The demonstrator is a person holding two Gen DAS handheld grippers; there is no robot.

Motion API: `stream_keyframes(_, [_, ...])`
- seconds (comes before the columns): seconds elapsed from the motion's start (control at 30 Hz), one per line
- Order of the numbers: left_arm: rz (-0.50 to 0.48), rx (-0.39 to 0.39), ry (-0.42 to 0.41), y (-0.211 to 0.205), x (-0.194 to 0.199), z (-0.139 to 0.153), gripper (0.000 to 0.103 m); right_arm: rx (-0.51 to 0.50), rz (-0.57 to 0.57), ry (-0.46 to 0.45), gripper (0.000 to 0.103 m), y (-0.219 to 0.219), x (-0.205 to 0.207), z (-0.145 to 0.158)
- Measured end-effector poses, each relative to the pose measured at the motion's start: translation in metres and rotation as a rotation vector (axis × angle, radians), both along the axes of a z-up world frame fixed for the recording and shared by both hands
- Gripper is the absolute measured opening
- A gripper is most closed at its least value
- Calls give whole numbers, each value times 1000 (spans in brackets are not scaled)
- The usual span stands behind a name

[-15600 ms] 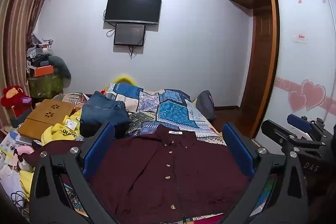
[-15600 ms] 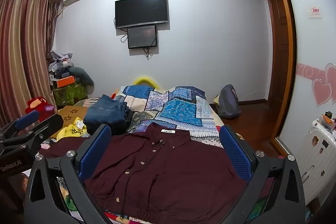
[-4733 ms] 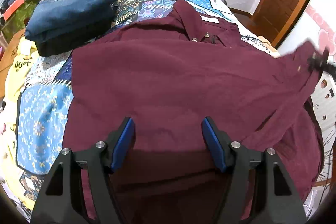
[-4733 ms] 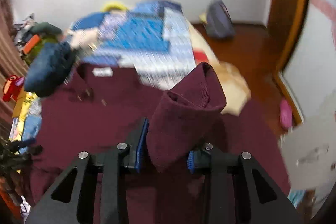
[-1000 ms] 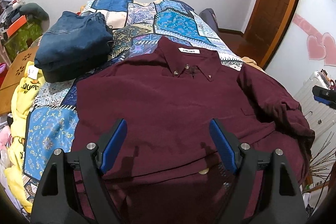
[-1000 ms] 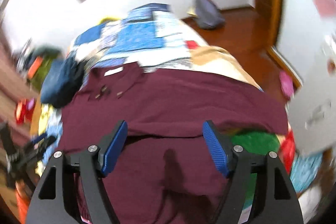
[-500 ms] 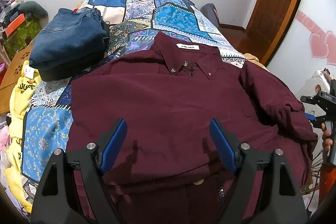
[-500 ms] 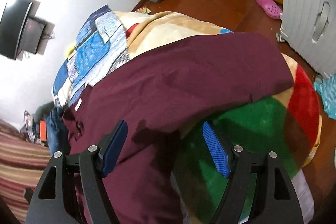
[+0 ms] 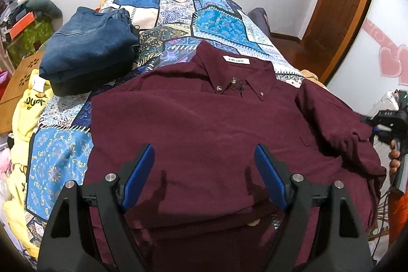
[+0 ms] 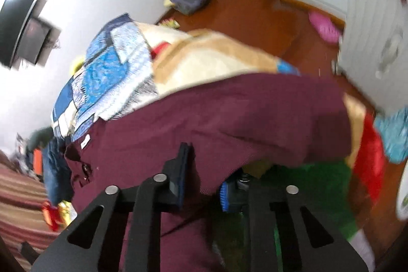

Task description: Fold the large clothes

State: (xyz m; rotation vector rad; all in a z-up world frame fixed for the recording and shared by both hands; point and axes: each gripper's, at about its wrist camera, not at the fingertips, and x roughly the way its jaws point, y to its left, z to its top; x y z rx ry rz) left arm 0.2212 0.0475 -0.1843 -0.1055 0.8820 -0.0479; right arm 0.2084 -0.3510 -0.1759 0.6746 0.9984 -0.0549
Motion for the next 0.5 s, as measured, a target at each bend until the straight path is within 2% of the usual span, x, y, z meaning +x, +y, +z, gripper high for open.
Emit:
stream_keyframes(0.17, [4, 14, -38, 7, -9, 7, 80, -167, 114, -165, 15, 42, -2, 75])
stream_keyframes(0.27, [8, -9, -66, 16, -17, 13, 80, -234, 210, -303, 15, 86, -4, 126])
stream_keyframes(0.37, [26, -34, -93, 29, -25, 17, 80, -249, 303, -397, 15, 134, -5, 161])
stream_keyframes(0.5, [70, -68, -123, 56, -39, 22, 80, -258, 445, -463, 15, 204, -5, 183])
